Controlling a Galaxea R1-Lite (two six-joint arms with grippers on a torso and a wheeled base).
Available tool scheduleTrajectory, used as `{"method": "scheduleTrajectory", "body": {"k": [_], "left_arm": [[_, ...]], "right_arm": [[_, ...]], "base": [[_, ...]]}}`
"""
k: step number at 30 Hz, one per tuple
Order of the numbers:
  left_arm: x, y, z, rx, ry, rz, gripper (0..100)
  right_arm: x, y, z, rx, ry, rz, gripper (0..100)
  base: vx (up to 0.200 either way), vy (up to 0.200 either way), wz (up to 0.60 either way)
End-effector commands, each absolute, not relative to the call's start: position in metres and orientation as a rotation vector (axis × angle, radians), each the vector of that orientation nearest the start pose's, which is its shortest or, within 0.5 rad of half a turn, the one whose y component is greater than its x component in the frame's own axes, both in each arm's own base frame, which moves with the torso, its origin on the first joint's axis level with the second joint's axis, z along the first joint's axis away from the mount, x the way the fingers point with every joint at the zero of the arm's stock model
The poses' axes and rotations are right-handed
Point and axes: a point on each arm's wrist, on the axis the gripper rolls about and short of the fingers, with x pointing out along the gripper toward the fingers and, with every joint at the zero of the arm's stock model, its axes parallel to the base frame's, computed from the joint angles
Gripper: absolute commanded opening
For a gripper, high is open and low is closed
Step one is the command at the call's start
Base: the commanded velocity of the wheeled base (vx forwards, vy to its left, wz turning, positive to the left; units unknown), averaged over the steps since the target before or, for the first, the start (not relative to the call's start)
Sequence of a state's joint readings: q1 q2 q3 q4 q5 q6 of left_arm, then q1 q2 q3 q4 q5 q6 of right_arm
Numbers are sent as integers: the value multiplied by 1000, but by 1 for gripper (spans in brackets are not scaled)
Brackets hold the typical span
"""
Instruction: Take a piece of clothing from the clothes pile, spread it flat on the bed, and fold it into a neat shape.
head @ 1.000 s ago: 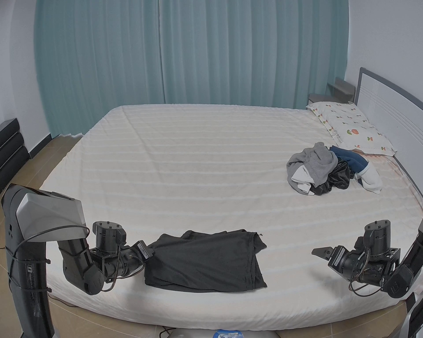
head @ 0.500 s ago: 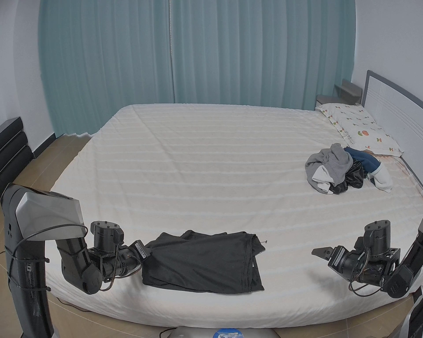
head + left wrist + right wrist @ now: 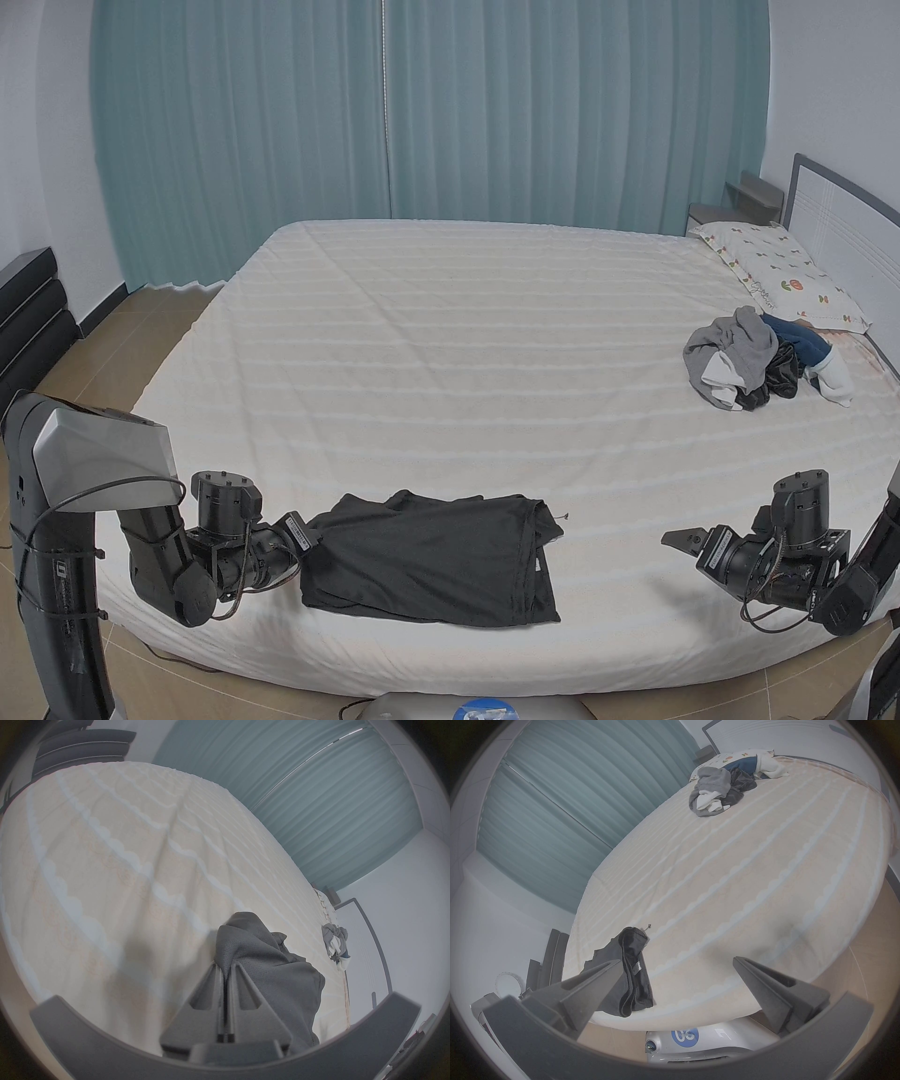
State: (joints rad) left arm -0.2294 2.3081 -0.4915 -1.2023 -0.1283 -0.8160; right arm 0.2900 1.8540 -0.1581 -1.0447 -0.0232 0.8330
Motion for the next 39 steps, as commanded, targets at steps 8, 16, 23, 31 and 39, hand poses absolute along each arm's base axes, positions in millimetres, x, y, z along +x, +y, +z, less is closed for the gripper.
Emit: {"method": "scheduleTrajectory", "body": {"k": [8,16,23,31,39], "left_arm": [[301,-76,-20,-749,729,-90,100],[315,-74,-7,-767,651,-94,100],[343,-88,-13,-776,605,-147,100],[350,-110,-28,-736,622,-197,100],[351,-111,-39,-671,633,-198,100]], "right_arm": [[209,65,43,695,722,-2,100],[229,82,46,693,696,69,100],[260,105,30,677,718,103,100],[299,123,7,679,708,116,100],[313,139,-1,673,704,150,100]], "base": [[0,0,0],[0,0,0],[0,0,0],[0,0,0],[0,0,0]]}}
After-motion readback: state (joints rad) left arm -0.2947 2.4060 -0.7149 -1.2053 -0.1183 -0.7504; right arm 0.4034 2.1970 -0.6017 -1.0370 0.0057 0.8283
